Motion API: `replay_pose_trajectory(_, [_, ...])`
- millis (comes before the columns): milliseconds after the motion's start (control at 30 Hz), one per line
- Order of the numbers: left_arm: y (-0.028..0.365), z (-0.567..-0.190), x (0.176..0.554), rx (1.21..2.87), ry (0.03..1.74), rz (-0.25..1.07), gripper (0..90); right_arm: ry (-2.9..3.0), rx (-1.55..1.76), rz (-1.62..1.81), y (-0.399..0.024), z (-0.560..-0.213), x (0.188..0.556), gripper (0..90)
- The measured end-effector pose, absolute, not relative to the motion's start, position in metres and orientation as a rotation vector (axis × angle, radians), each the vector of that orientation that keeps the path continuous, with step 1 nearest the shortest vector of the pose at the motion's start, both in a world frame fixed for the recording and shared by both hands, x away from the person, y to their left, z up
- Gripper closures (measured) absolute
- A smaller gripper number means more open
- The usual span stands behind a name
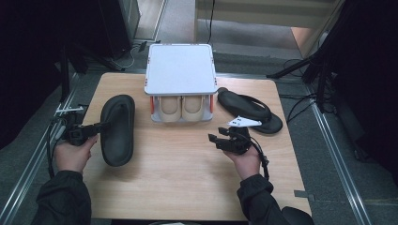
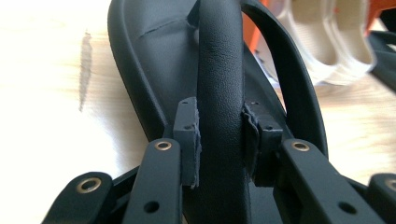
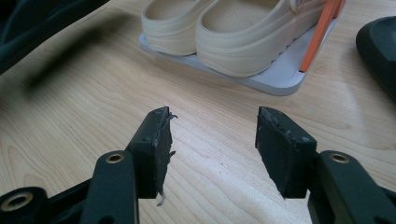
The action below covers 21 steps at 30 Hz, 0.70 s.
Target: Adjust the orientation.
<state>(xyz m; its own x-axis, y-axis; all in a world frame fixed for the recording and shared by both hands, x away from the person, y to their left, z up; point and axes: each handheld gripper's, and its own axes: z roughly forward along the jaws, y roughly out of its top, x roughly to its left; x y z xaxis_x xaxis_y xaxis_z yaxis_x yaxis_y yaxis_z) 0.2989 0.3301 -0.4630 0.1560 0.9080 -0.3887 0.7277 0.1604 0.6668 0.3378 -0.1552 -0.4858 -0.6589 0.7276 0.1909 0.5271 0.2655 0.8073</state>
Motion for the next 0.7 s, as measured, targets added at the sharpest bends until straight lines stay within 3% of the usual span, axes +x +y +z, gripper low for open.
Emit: replay_pose_trajectory(700, [0.283, -0.464, 0.253, 1.723, 1.498, 0.230, 70.2, 2.274, 1.194, 1.359, -0.162, -0.484, 0.339, 46.2])
